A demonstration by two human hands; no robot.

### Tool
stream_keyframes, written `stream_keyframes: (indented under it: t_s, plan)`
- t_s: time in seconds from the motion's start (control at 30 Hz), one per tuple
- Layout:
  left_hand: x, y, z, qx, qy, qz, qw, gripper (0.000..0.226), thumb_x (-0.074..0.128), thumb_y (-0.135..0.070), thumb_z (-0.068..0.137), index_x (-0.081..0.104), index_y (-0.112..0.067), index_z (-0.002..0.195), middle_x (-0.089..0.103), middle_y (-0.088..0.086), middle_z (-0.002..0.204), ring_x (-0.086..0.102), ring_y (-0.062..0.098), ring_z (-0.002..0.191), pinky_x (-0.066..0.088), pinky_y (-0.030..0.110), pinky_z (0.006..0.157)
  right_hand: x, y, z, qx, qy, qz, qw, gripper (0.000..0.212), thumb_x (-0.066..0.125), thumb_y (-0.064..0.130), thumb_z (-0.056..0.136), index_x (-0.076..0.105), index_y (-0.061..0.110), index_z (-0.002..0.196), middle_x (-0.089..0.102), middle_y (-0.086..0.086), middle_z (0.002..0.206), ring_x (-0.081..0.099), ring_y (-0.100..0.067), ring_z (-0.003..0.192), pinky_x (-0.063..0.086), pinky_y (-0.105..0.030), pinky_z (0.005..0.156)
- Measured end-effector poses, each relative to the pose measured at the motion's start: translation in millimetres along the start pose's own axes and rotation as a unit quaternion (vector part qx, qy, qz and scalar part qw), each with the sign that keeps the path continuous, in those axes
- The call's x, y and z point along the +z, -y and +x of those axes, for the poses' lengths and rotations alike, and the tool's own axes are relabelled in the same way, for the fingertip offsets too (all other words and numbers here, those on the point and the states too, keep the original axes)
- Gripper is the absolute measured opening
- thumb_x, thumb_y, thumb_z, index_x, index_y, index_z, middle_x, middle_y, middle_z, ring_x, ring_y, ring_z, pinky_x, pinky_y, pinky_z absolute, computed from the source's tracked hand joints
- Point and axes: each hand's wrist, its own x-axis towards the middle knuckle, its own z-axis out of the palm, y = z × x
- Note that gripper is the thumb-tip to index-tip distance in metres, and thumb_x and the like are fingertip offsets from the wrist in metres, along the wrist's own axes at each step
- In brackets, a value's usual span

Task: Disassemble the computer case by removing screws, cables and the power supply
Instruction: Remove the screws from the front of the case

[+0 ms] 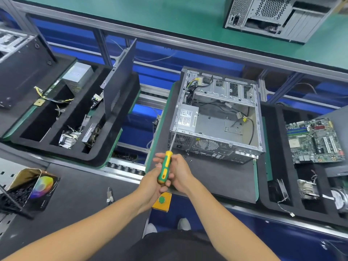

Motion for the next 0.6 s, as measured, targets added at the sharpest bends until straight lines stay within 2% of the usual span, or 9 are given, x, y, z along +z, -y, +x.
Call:
stream_keyframes:
  t_s: [0.07, 0.17, 0.23, 0.3, 0.37, 0.43, 0.5, 0.57, 0.6]
  plan:
    - [1.9, -4.0, 0.9, 0.0, -0.004, 0.012, 1.0, 0.032, 0.04, -0.033, 0.111, 0.052, -0.005, 0.122, 0.057, 0.012, 0.083, 0.046, 0.015, 0.057, 0.03, 0.022, 0.043, -0.7, -0.1, 1.7, -0.019, -0.038, -0.038, 0.998, 0.041, 0.038, 0.028, 0.099, 0.074, 0.008, 0.103, 0.077, -0.012, 0.107, 0.058, -0.026, 0.089, 0.046, -0.031, 0.074]
    - [8.7, -6.6, 2.5, 0.032, -0.04, 0.143, 0.988, 0.027, 0.057, -0.032, 0.105, 0.04, -0.012, 0.113, 0.051, 0.009, 0.098, 0.047, 0.012, 0.069, 0.035, 0.022, 0.051, 2.7, 0.4, 4.8, -0.044, -0.094, -0.057, 0.993, 0.024, 0.058, 0.03, 0.085, 0.073, 0.011, 0.086, 0.077, -0.01, 0.096, 0.07, -0.021, 0.083, 0.055, -0.034, 0.077]
    - [8.1, -5.7, 3.0, 0.056, -0.032, 0.206, 0.976, 0.034, 0.066, -0.023, 0.1, 0.037, -0.012, 0.111, 0.05, 0.01, 0.101, 0.05, 0.01, 0.071, 0.04, 0.021, 0.054, 6.5, -0.6, 4.7, -0.039, -0.125, -0.052, 0.99, 0.015, 0.071, 0.032, 0.068, 0.064, 0.018, 0.072, 0.067, -0.004, 0.075, 0.062, -0.021, 0.067, 0.052, -0.033, 0.06]
    - [5.5, -4.5, 3.9, 0.07, -0.022, 0.196, 0.978, 0.031, 0.067, -0.02, 0.099, 0.04, -0.009, 0.109, 0.052, 0.014, 0.097, 0.054, 0.011, 0.068, 0.042, 0.021, 0.054, 6.6, -2.0, 6.5, -0.04, -0.14, -0.07, 0.987, 0.028, 0.076, 0.031, 0.062, 0.048, 0.026, 0.062, 0.046, -0.002, 0.064, 0.046, -0.019, 0.054, 0.036, -0.026, 0.044]
    - [6.0, -3.8, 3.4, 0.073, -0.026, 0.162, 0.984, 0.024, 0.062, -0.022, 0.102, 0.045, -0.006, 0.108, 0.055, 0.015, 0.093, 0.056, 0.013, 0.068, 0.042, 0.024, 0.055, 8.0, 1.2, 4.5, -0.034, -0.139, -0.078, 0.987, 0.026, 0.074, 0.033, 0.063, 0.049, 0.025, 0.063, 0.048, -0.004, 0.07, 0.044, -0.02, 0.058, 0.031, -0.025, 0.044]
    - [6.6, -1.7, 4.1, 0.061, -0.034, 0.115, 0.991, 0.019, 0.054, -0.023, 0.107, 0.051, -0.004, 0.107, 0.059, 0.014, 0.09, 0.057, 0.014, 0.068, 0.041, 0.025, 0.056, 10.2, 5.6, 2.1, 0.004, -0.1, -0.031, 0.994, 0.02, 0.065, 0.04, 0.072, 0.067, 0.02, 0.075, 0.065, -0.004, 0.081, 0.05, -0.019, 0.061, 0.033, -0.025, 0.045]
    - [4.7, -0.2, 4.5, 0.042, -0.028, 0.073, 0.996, 0.022, 0.047, -0.023, 0.109, 0.057, -0.004, 0.11, 0.062, 0.011, 0.086, 0.057, 0.014, 0.065, 0.039, 0.026, 0.055, 11.6, 8.9, 2.2, 0.018, -0.064, 0.003, 0.998, 0.039, 0.049, 0.041, 0.087, 0.079, 0.017, 0.091, 0.076, -0.003, 0.094, 0.057, -0.016, 0.064, 0.033, -0.022, 0.041]
    - [2.8, -1.6, 5.9, 0.027, -0.016, 0.061, 0.998, 0.027, 0.045, -0.025, 0.11, 0.06, -0.004, 0.114, 0.063, 0.009, 0.084, 0.054, 0.014, 0.064, 0.037, 0.026, 0.055, 13.6, 10.6, 3.5, -0.008, -0.073, 0.017, 0.997, 0.047, 0.039, 0.033, 0.097, 0.082, 0.017, 0.089, 0.078, -0.005, 0.1, 0.065, -0.014, 0.077, 0.04, -0.02, 0.042]
    - [2.7, -2.8, 7.3, 0.022, -0.016, 0.064, 0.998, 0.027, 0.047, -0.026, 0.109, 0.06, -0.004, 0.115, 0.063, 0.009, 0.085, 0.053, 0.014, 0.064, 0.037, 0.026, 0.054, 14.5, 11.3, 4.2, -0.029, -0.089, 0.004, 0.996, 0.049, 0.036, 0.028, 0.1, 0.082, 0.018, 0.085, 0.078, -0.004, 0.1, 0.065, -0.014, 0.083, 0.046, -0.02, 0.047]
